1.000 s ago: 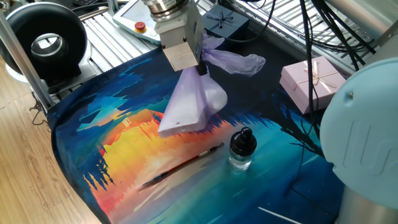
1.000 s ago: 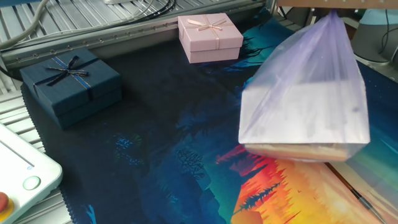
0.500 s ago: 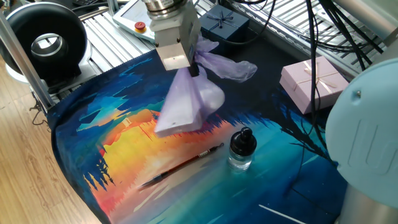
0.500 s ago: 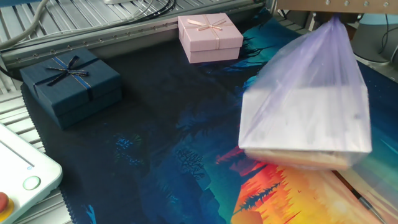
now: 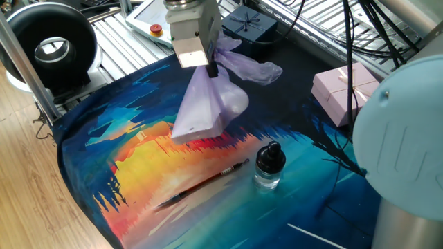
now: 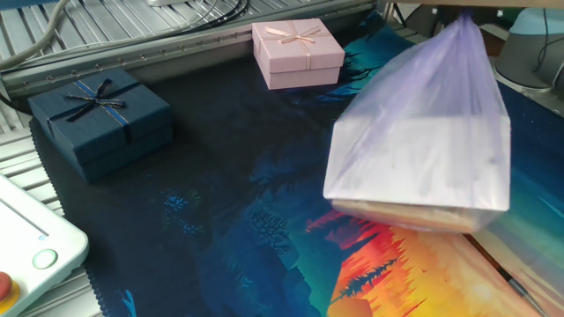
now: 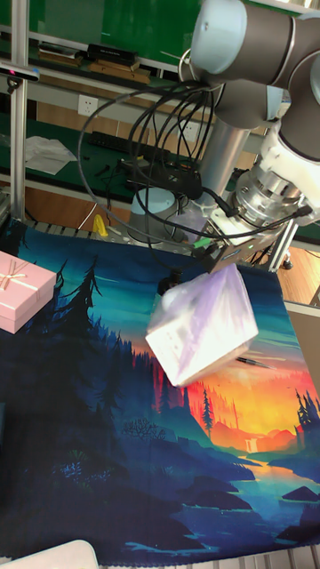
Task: Pick up a bag of things
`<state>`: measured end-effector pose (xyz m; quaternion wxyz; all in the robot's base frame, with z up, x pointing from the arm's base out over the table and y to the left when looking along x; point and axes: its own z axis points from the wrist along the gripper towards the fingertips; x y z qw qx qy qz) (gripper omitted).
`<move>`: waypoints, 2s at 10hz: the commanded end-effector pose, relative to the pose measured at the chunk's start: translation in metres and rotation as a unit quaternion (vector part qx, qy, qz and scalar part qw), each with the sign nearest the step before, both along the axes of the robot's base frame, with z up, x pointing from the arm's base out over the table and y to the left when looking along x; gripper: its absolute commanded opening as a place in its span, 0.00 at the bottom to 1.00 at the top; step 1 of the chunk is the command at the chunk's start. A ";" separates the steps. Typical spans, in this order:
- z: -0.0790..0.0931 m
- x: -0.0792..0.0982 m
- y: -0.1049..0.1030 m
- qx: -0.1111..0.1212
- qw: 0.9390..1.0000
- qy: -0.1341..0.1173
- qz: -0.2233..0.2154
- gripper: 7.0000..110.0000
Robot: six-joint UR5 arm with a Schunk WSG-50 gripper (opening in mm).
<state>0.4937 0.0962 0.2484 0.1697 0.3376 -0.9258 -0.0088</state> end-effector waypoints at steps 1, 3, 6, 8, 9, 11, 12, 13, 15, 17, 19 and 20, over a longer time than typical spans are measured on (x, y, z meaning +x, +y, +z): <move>0.004 0.003 -0.002 0.010 1.000 -0.004 -0.019 0.00; 0.003 0.003 -0.008 0.021 0.999 -0.003 -0.033 0.00; 0.006 0.001 -0.020 0.021 0.999 -0.003 -0.040 0.00; 0.005 0.002 -0.023 0.022 0.999 -0.004 -0.041 0.00; 0.004 0.002 -0.024 0.026 0.999 -0.004 -0.041 0.00; 0.005 0.002 -0.024 0.028 0.999 -0.003 -0.044 0.00; 0.005 0.002 -0.022 0.031 0.998 -0.004 -0.051 0.00; 0.005 0.002 -0.021 0.032 0.998 -0.004 -0.057 0.00; 0.005 0.002 -0.018 0.033 0.997 -0.004 -0.072 0.00; 0.004 0.004 -0.014 0.039 0.996 -0.009 -0.083 0.00; 0.001 0.014 -0.007 0.055 0.991 -0.022 -0.117 0.00; 0.000 0.021 -0.012 0.053 0.988 -0.035 -0.138 0.00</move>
